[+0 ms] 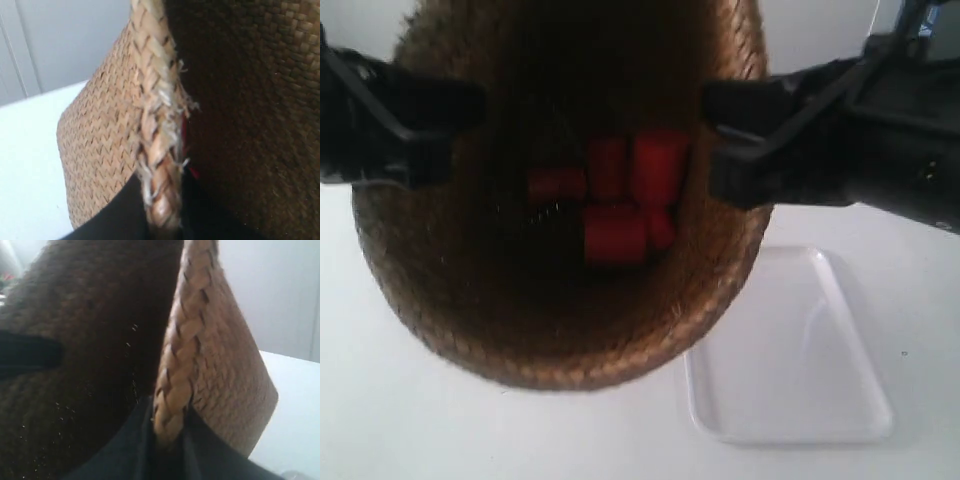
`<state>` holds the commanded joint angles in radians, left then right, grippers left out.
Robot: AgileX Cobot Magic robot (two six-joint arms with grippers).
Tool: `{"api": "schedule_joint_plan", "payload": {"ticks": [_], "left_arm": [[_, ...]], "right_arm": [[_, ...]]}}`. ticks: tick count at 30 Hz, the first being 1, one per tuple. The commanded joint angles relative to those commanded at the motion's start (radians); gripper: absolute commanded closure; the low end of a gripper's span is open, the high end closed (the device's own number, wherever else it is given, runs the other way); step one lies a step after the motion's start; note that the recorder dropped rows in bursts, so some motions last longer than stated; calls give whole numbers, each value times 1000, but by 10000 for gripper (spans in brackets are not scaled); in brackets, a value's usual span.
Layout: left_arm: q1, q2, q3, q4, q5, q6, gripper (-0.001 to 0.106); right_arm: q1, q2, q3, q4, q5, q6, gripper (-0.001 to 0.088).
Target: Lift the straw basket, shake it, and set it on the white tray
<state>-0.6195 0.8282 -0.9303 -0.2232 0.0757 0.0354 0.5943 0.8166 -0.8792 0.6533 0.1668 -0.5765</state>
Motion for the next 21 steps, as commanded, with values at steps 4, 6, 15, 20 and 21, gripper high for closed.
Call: {"api": "schedule_joint_plan", "payload": {"ticks": [4, 6, 15, 20, 21], "left_arm": [[12, 44, 71, 46, -23, 48, 1053], [34, 93, 102, 40, -49, 40, 1053], [29, -4, 67, 55, -35, 58, 1053], [15, 41, 94, -15, -154, -91, 1053], [4, 9, 65, -5, -139, -84, 1053]], "right_arm": [[-10, 39, 83, -21, -151, -8, 868], [-26, 113, 135, -21, -218, -24, 868], [-28, 25, 80, 0, -143, 12, 868], [-28, 99, 82, 37, -132, 53, 868], [-26, 54, 43, 19, -98, 40, 868]]}}
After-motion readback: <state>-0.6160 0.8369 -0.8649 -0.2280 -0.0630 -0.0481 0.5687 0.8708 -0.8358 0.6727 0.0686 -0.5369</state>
